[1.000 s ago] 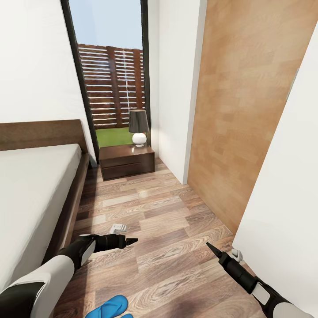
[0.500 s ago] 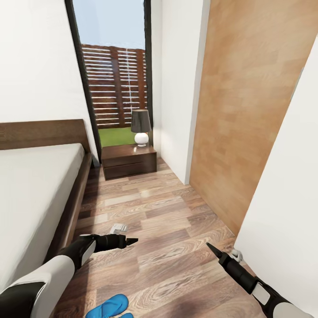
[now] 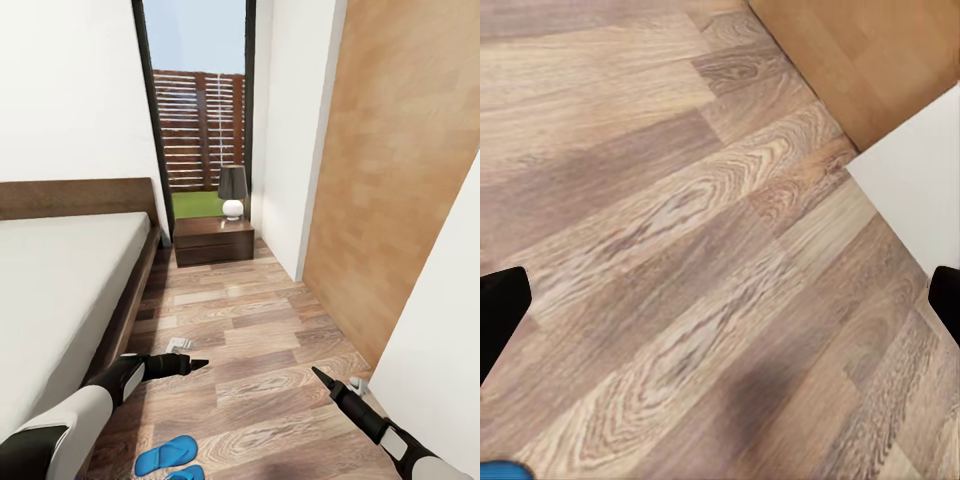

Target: In the bedroom, move the book from the bed onto either nightstand, and place the two sandals side by side next to the bed.

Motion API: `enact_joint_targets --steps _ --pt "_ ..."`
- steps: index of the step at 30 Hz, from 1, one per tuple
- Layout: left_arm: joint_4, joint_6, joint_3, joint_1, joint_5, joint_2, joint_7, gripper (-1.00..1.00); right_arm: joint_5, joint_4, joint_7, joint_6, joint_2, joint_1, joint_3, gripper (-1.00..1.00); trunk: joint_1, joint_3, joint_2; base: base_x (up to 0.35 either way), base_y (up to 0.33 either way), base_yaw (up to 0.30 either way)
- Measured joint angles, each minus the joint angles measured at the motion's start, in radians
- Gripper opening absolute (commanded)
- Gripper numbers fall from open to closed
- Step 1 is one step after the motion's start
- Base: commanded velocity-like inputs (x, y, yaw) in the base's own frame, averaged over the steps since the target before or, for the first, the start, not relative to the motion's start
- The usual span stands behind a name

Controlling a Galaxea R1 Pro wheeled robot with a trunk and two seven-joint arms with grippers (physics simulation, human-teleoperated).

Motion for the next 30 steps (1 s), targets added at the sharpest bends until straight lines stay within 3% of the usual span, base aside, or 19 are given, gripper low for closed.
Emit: enact_joint_targets --steps 20,30 --pt "0.0 0.0 0.0 0.0 0.0 0.0 0.0 1.0 0.0 0.0 0.001 0.0 0.0 0.0 -0.002 1.0 0.0 0.0 0.0 0.0 -0.184 0.246" --pt "0.0 0.0 0.0 0.0 0.0 -0.001 0.0 1.0 0.0 0.0 0.001 0.0 0.0 0.0 -0.002 1.0 0.0 0.0 0.0 0.0 -0.05 0.246"
